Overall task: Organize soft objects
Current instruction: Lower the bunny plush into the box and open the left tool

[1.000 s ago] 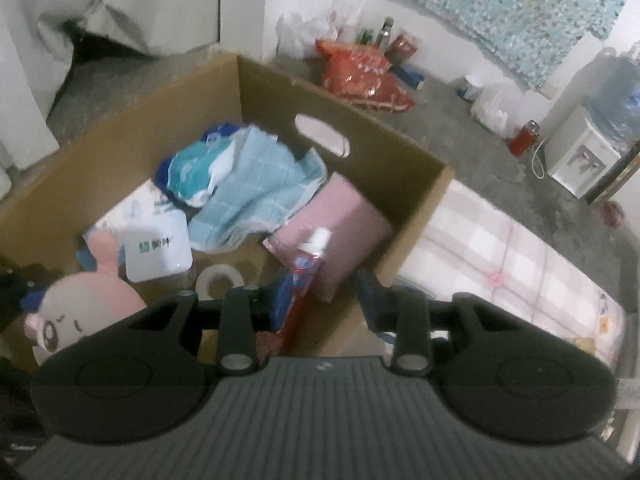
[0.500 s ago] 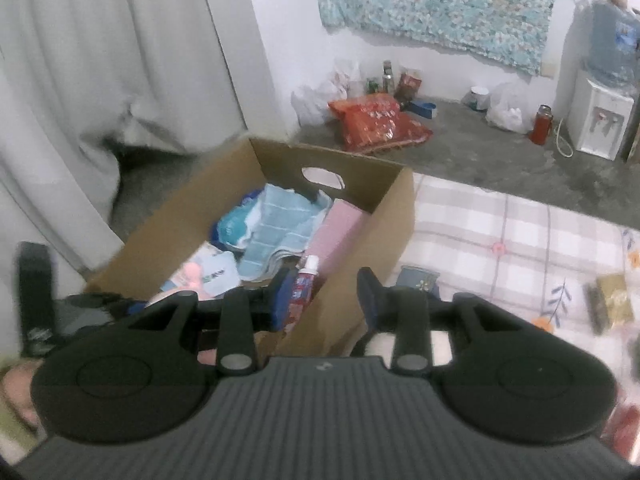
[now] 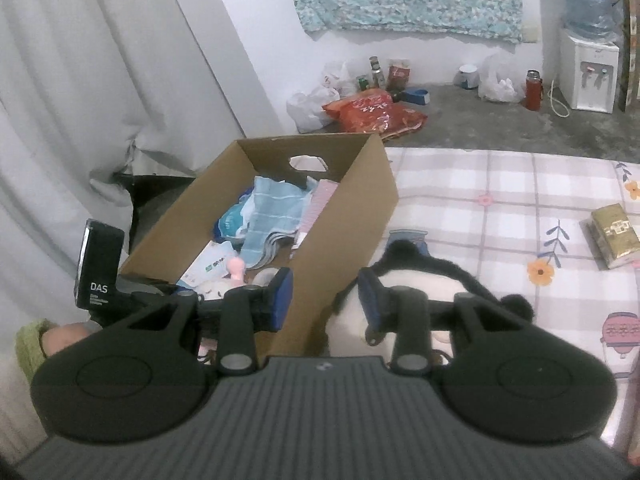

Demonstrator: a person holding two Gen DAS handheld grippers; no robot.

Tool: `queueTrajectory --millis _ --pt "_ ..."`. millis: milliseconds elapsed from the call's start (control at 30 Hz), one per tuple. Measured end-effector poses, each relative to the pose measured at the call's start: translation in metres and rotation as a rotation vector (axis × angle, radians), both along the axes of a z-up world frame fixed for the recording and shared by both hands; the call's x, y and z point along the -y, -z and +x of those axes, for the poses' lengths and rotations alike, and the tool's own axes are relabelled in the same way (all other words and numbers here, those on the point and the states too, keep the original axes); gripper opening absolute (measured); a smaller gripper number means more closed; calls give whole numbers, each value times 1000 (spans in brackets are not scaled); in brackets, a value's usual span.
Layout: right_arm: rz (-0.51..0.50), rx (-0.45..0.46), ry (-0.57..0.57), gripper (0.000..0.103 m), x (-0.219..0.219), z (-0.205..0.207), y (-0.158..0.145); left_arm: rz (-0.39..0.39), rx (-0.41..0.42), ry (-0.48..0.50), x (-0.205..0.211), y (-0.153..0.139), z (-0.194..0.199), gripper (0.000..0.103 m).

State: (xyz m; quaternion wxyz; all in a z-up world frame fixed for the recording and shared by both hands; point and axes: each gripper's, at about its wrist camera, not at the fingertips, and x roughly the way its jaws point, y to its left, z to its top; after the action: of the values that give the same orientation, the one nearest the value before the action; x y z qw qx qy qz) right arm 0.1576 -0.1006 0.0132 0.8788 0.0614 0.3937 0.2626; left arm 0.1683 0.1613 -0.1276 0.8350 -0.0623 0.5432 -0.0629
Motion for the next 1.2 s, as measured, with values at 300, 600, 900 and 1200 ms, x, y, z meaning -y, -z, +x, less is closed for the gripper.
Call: queueTrajectory --millis 300,600,900,1200 --pt "-3 3 -7 35 -6 -1 0 -123 -14 -103 -16 -10 -3 92" --pt "-3 11 -8 35 -7 -8 -2 -217 -95 -201 -27 3 6 69" --pt "1 1 10 35 -3 -11 1 -246 -74 -210 -26 -3 -4 85" --pt "6 58 44 49 11 -37 -13 -291 54 -228 -30 -47 -29 93"
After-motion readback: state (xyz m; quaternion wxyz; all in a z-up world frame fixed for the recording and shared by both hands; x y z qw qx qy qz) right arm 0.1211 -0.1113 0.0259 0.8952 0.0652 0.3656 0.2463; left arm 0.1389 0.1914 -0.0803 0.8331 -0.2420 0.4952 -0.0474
